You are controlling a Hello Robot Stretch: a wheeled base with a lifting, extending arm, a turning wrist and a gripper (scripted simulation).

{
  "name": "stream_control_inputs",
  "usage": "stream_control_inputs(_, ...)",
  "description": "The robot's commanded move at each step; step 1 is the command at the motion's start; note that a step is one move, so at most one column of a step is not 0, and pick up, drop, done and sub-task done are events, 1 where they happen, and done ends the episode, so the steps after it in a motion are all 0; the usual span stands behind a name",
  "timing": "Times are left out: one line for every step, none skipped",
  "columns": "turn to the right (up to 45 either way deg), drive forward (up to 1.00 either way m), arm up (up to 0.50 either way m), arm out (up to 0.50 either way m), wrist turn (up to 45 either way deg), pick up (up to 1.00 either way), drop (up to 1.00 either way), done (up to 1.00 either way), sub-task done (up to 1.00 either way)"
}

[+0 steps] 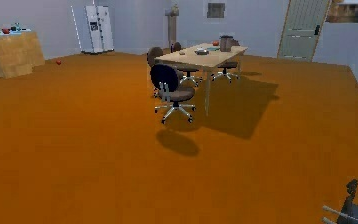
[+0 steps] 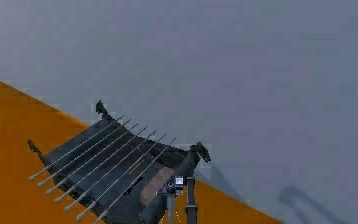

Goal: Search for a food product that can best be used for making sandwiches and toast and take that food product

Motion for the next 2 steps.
stream_control_inputs(0.0, 0.0, 0.0, 0.0, 45.0, 0.0, 0.0, 0.0, 0.0)
stream_control_inputs(0.0, 0.0, 0.0, 0.0, 45.0, 0.0, 0.0, 0.0, 0.0)
